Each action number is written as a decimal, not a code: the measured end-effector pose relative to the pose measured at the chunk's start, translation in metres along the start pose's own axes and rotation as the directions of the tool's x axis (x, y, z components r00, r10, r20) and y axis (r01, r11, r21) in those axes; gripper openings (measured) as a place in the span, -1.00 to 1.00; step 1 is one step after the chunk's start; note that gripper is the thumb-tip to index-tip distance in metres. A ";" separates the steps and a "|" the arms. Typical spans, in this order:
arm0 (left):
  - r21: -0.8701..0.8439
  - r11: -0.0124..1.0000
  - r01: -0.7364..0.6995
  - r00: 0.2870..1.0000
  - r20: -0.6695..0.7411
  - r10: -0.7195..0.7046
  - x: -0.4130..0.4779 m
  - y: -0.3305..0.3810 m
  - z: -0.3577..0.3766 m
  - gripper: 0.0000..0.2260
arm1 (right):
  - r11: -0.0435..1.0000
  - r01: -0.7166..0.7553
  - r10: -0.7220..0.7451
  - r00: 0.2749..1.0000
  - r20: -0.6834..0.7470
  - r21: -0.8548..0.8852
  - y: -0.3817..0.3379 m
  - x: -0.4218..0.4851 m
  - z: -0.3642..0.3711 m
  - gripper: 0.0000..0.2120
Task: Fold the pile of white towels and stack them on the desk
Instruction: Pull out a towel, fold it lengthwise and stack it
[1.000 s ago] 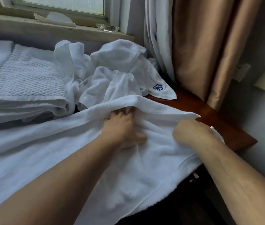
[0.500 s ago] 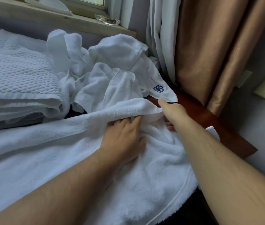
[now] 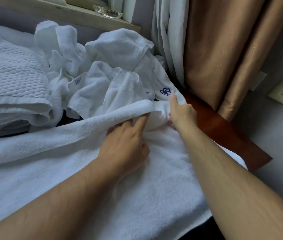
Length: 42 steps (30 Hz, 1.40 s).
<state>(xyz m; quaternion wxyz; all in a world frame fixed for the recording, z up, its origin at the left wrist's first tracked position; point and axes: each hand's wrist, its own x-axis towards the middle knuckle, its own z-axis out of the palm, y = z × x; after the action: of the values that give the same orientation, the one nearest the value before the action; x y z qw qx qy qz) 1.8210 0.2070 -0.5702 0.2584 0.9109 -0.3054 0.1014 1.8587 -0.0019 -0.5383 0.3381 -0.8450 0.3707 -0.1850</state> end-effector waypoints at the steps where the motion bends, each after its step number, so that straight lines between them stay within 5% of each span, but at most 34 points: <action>1: 0.013 1.000 -0.026 1.000 -0.001 0.026 -0.003 -0.001 -0.001 -0.27 | 0.999 -0.008 0.010 0.999 0.037 -0.052 -0.011 0.001 0.004 -0.28; 3: -0.024 0.995 -0.101 0.993 -0.057 0.099 -0.005 -0.003 -0.006 -0.47 | 0.982 0.025 0.013 0.980 0.201 -0.185 -0.029 0.001 0.011 -0.35; 6: -0.147 0.975 -0.167 0.953 -0.278 0.121 0.000 -0.010 -0.022 -0.68 | 0.892 0.186 0.065 0.849 0.524 -0.413 -0.050 0.004 0.007 -0.57; 8: -0.022 0.989 -0.144 0.905 -0.407 0.123 0.007 -0.016 -0.028 -0.63 | 0.873 0.159 0.161 0.799 0.580 -0.461 -0.056 0.008 0.002 -0.60; 11: 0.130 0.991 0.032 0.953 -0.301 0.009 0.012 -0.028 -0.032 -0.41 | 0.902 0.058 0.188 0.839 0.510 -0.427 -0.049 0.016 0.005 -0.88; 14: 0.149 0.986 0.079 0.976 -0.215 -0.045 0.013 -0.033 -0.033 -0.67 | 0.984 -0.178 0.175 0.927 0.331 -0.022 -0.027 0.025 0.011 -0.80; 17: 0.090 0.995 0.041 0.943 -0.332 -0.008 0.013 -0.025 -0.034 -0.88 | 0.874 -0.201 0.164 0.979 0.122 0.442 -0.002 0.027 0.006 -0.73; 19: 0.047 0.999 0.009 0.919 -0.393 0.011 0.011 -0.016 -0.037 -0.96 | 0.680 -0.124 0.167 0.986 0.012 0.722 0.009 0.021 -0.003 -0.75; 21: 0.043 0.998 -0.037 0.930 -0.363 0.050 0.006 -0.011 -0.037 -0.90 | 0.403 -0.156 0.190 0.978 0.085 0.902 0.018 0.009 -0.015 -0.77; 22: 0.063 0.996 -0.057 0.952 -0.298 0.073 0.003 -0.011 -0.036 -0.83 | 0.368 -0.223 0.196 0.968 0.159 0.903 0.023 0.001 -0.020 -0.74; 24: 0.118 0.989 -0.084 0.989 -0.115 0.097 -0.001 -0.008 -0.034 -0.64 | 0.481 -0.362 0.179 0.932 0.314 0.799 0.032 -0.008 -0.025 -0.50; 26: 0.149 0.983 -0.106 0.994 0.016 0.105 -0.003 -0.005 -0.030 -0.51 | 0.705 -0.362 0.131 0.912 0.390 0.610 0.031 -0.010 -0.025 -0.35; 29: 0.151 0.978 -0.145 0.989 -0.012 0.149 -0.005 0.001 -0.028 -0.63 | 0.893 -0.247 0.103 0.925 0.365 0.376 0.022 -0.009 -0.020 -0.60; 32: 0.164 0.976 -0.140 0.988 -0.043 0.149 -0.005 0.000 -0.027 -0.67 | 0.913 -0.240 0.154 0.951 0.266 0.331 0.019 -0.007 -0.013 -0.78; 36: 0.207 0.970 -0.127 0.991 -0.008 0.132 -0.002 -0.010 -0.019 -0.65 | 0.902 -0.274 0.184 0.943 0.277 0.335 0.013 -0.008 -0.015 -0.57; 40: 0.159 0.976 -0.148 0.989 0.004 0.149 -0.001 -0.009 -0.016 -0.71 | 0.992 -0.029 0.061 0.965 0.256 -0.125 -0.016 -0.006 -0.014 -0.45; 42: 0.140 0.979 -0.147 0.989 -0.009 0.150 -0.001 -0.010 -0.016 -0.69 | 0.893 0.186 -0.101 0.970 0.221 -0.410 -0.033 -0.001 -0.009 -0.55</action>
<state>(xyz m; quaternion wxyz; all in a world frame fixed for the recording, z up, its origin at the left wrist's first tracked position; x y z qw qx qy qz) 1.8257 0.2226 -0.5613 0.1890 0.9003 -0.3622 0.1501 1.8698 0.0111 -0.5084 0.1645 -0.9375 0.3040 -0.0406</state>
